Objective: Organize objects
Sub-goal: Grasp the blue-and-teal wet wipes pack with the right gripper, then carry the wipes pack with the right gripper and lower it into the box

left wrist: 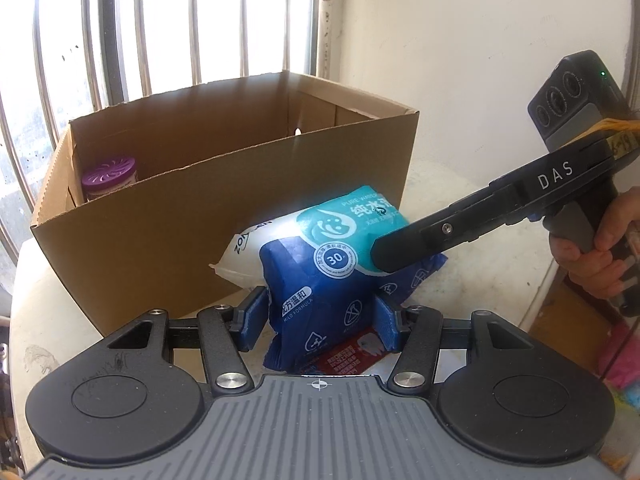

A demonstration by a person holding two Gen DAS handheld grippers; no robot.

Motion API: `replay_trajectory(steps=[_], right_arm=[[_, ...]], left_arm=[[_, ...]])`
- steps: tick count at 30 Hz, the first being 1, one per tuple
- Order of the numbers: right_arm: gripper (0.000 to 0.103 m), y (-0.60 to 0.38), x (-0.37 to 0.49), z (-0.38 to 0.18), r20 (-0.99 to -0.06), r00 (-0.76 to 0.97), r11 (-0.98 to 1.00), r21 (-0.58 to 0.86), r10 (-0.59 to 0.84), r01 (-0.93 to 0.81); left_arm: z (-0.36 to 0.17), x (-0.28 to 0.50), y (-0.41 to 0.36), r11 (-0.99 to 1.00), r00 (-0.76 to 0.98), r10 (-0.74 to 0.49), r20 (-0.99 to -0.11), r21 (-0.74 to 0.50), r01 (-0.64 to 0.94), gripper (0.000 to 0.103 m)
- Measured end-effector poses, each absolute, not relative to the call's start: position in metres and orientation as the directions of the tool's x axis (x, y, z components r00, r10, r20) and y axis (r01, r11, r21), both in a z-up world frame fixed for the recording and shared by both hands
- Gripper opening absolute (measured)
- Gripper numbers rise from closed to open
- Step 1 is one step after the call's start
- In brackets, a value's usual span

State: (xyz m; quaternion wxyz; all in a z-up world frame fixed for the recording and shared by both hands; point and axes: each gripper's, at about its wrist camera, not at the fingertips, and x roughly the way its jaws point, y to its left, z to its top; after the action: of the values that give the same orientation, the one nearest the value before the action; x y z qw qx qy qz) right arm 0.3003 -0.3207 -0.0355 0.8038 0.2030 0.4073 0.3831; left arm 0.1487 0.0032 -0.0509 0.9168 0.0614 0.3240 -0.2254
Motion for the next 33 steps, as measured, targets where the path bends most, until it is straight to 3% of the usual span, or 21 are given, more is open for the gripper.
replay_trajectory(steps=[13, 23, 33], right_arm=[[0.06, -0.338, 0.268, 0.024, -0.414, 0.455, 0.613, 0.596, 0.788, -0.519], [0.06, -0.32, 0.291, 0.072, -0.422, 0.493, 0.648, 0.491, 0.761, -0.582], [0.06, -0.294, 0.379, 0.07, -0.481, 0.482, 0.681, 0.513, 0.732, -0.522]], left_arm=[[0.005, 0.12, -0.014, 0.885, 0.765, -0.366, -0.53, 0.056, 0.462, 0.055], [0.033, 0.152, -0.001, 0.899, 0.8, -0.362, -0.478, 0.049, 0.436, 0.055], [0.036, 0.246, 0.017, 0.909, 0.772, -0.317, -0.551, 0.056, 0.413, 0.055]])
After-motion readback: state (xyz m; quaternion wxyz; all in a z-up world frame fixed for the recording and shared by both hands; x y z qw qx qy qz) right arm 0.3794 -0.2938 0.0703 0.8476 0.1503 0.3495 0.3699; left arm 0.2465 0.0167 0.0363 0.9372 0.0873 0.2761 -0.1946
